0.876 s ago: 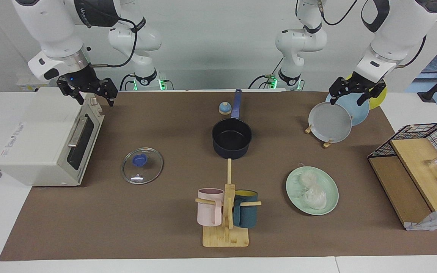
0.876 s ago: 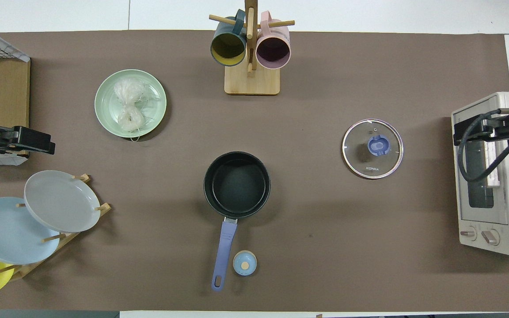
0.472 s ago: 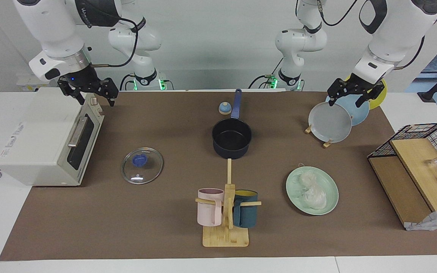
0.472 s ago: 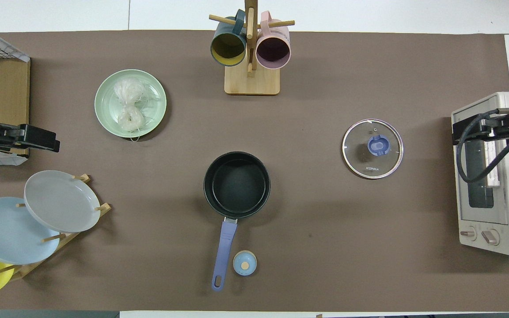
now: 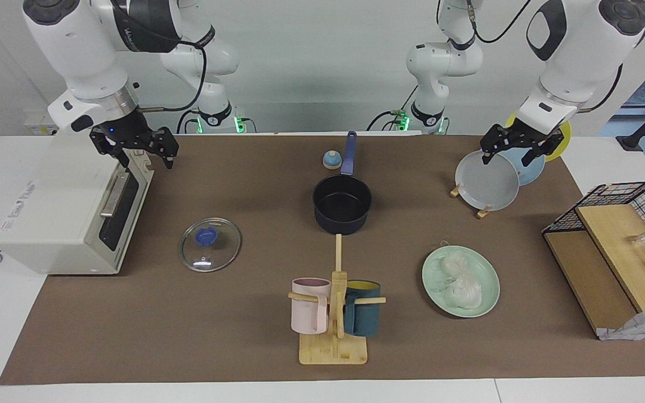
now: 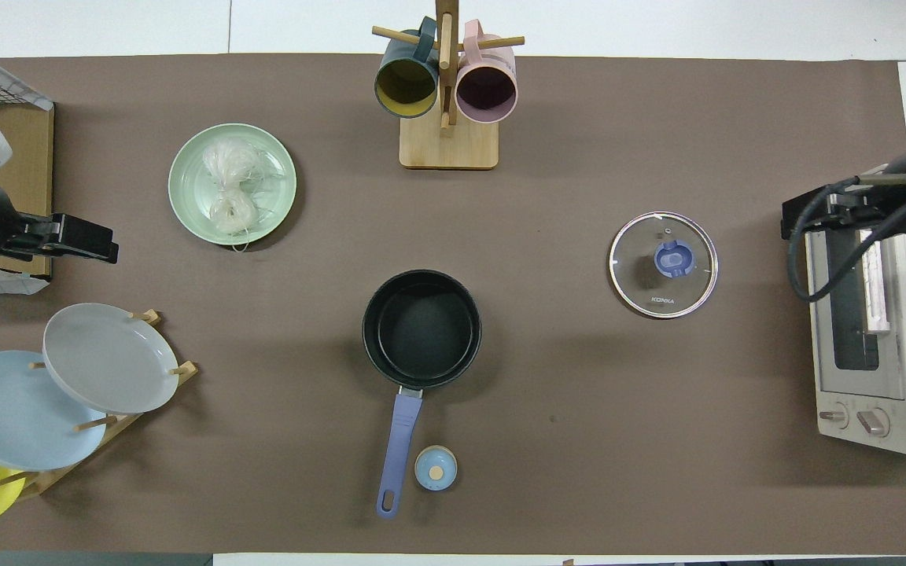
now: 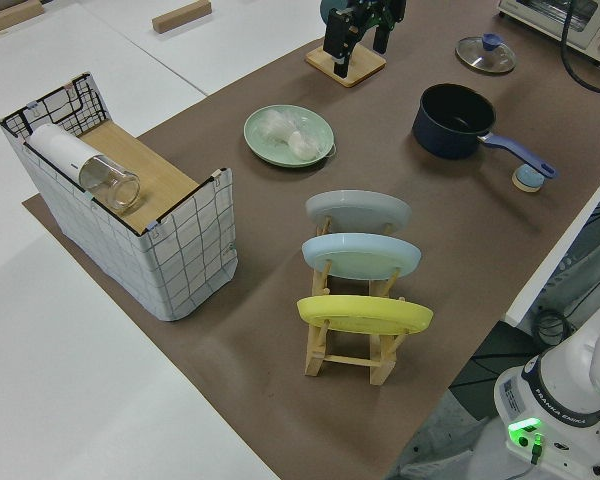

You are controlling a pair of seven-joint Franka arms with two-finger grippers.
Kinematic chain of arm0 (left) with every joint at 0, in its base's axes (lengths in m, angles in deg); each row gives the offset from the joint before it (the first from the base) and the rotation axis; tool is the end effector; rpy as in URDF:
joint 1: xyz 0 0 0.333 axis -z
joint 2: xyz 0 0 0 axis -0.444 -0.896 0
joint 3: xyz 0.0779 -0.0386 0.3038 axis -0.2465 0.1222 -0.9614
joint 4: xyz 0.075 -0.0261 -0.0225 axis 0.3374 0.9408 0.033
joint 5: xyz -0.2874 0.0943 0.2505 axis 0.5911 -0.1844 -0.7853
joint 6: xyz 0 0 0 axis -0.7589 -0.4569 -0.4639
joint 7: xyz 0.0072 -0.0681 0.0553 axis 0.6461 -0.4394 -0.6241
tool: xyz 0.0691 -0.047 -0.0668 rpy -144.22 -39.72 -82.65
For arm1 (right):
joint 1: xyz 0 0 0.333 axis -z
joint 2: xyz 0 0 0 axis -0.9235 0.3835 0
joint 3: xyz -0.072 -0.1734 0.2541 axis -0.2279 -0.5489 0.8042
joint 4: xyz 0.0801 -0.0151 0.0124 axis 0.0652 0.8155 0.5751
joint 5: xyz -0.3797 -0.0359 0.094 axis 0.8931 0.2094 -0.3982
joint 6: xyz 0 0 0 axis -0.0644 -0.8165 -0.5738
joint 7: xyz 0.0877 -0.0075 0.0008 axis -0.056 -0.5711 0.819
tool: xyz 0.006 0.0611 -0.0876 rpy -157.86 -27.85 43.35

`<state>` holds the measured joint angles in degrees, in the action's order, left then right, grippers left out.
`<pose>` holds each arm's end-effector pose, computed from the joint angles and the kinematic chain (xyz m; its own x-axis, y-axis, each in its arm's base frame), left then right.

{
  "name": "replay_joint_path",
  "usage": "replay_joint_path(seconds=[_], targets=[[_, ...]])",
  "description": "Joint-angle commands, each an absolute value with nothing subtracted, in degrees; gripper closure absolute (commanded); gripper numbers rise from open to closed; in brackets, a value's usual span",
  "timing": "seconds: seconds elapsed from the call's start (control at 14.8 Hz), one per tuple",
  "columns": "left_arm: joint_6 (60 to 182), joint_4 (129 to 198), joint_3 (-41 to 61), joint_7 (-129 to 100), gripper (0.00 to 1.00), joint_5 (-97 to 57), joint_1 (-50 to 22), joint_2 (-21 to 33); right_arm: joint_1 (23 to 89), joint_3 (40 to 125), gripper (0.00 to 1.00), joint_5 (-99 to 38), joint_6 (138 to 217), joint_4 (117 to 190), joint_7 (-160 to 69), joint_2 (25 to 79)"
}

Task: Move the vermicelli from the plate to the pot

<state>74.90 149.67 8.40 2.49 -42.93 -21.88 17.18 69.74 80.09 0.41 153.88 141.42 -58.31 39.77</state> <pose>0.5460 -0.0620 0.5939 0.9919 -0.1230 -0.0313 -0.1216 -0.9916 0.0442 0.5758 0.0226 0.5882 0.9991 -0.0394 -0.0141 -0.0394 -0.9992 0.0017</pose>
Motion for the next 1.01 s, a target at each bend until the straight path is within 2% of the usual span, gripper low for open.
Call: replay_joint_path(seconds=[0.0, 0.2, 0.4, 0.94], targets=[[75.44, 149.0, 8.21, 3.13, 0.0, -42.57, -21.35, 16.76, 69.04, 81.52, 0.0, -1.22, 161.85, 143.89, -57.22, 43.84], [77.62, 149.17, 8.21, 3.13, 0.0, -42.57, -21.26, 14.92, 67.1, 81.52, 0.0, -0.87, 172.66, 151.61, -57.39, 44.55], [81.66, 149.0, 8.13, 3.05, 0.0, -42.66, -19.51, 10.62, 67.01, 81.61, 0.0, -0.87, 182.24, 157.86, -57.22, 45.34], [96.34, 148.64, 8.3, 3.22, 0.0, -45.82, -18.45, -2.13, 66.66, 81.61, 0.0, -0.95, 192.72, 165.95, -55.21, 46.66]])
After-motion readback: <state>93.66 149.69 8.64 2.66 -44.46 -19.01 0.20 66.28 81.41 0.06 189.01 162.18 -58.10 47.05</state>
